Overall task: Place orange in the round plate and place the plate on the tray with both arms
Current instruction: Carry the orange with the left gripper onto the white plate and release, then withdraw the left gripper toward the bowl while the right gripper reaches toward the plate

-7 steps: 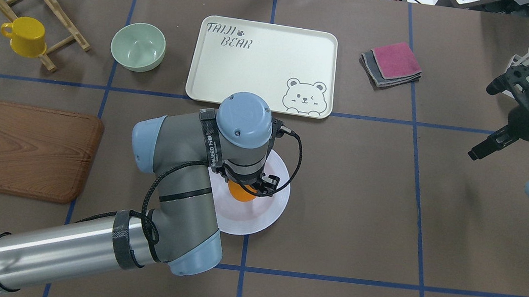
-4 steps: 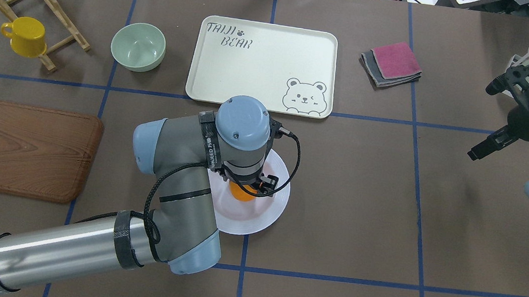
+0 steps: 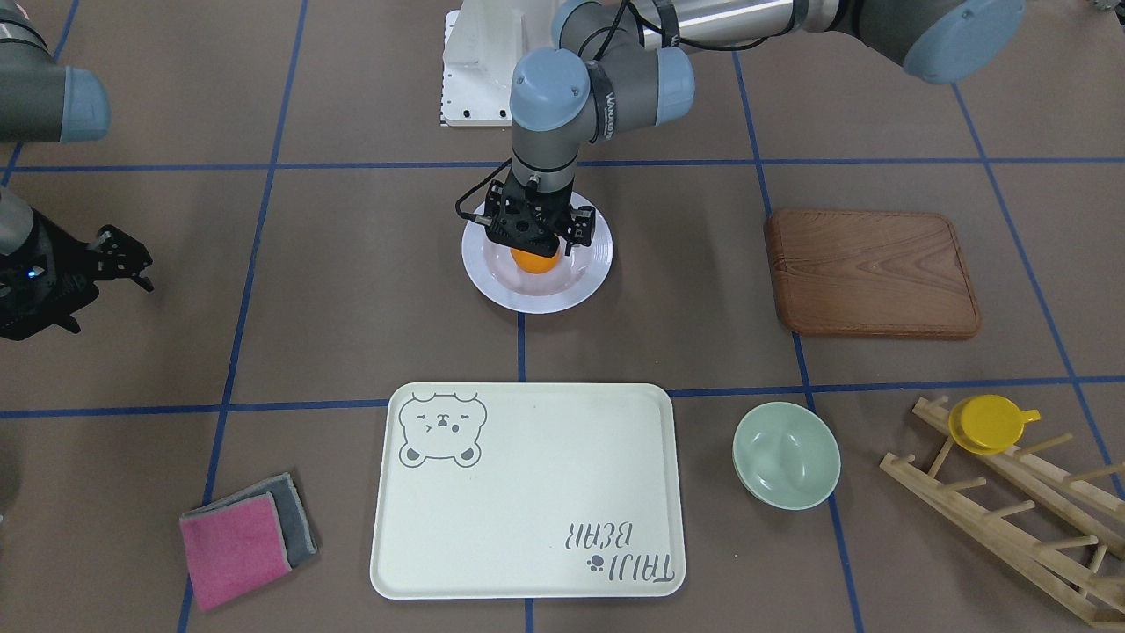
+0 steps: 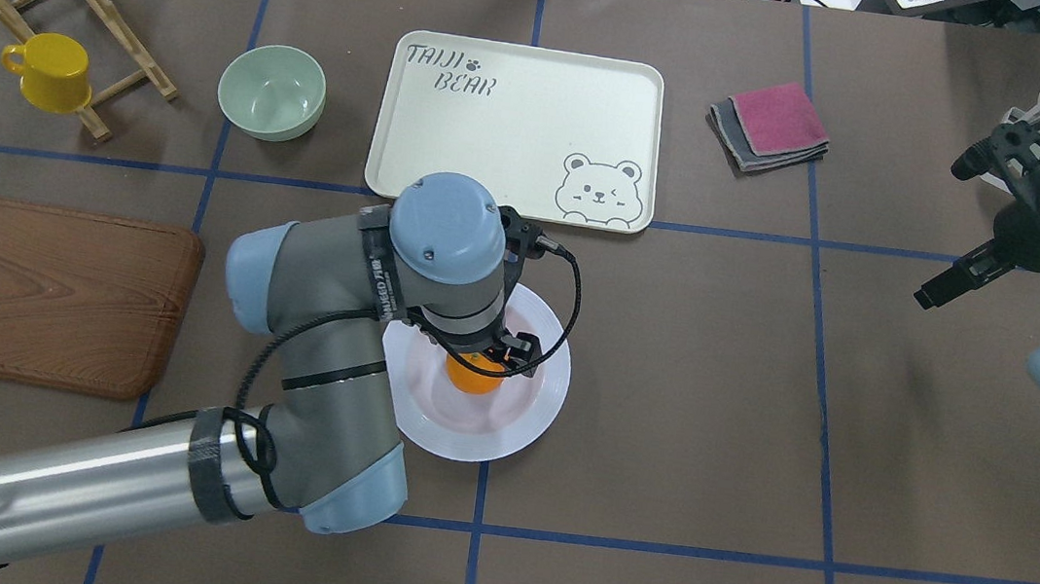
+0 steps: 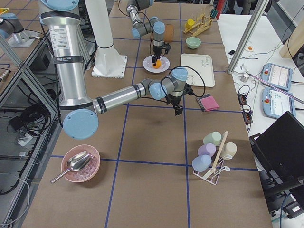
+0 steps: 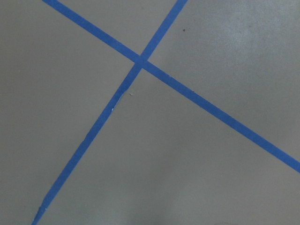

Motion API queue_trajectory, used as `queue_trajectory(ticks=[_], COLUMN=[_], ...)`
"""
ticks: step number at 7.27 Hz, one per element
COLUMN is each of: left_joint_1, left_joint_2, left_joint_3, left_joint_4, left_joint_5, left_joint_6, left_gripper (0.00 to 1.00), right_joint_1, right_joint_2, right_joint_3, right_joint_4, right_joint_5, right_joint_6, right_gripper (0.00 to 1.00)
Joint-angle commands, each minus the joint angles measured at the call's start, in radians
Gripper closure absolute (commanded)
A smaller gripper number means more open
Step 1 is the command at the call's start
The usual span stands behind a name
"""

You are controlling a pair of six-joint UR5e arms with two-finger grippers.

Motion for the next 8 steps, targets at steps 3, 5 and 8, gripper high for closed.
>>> queue_trajectory(ticks=[3, 5, 8], left_joint_1=[-0.197, -0.347, -0.426], left_joint_2=[0.335, 0.427, 0.455], left_joint_3=[-0.355, -0.341, -0.289], left_joint_4=[0.004, 0.003, -0.009], left_joint_5=[-0.134, -0.209, -0.241], left_joint_6=[0.214, 0.405, 0.495], left_gripper=[0.01, 0.01, 0.01], right_joint_1=[-0.246, -0.432, -0.502], right_joint_2=[0.174, 0.211, 0.211], right_joint_3=[0.074, 0.043, -0.09], right_joint_4=[0.01, 0.278, 0.822], right_joint_5=[-0.036, -0.245, -0.369], right_joint_6=[0.508, 0.868, 1.39], right_gripper=[0.0, 0.0, 0.0])
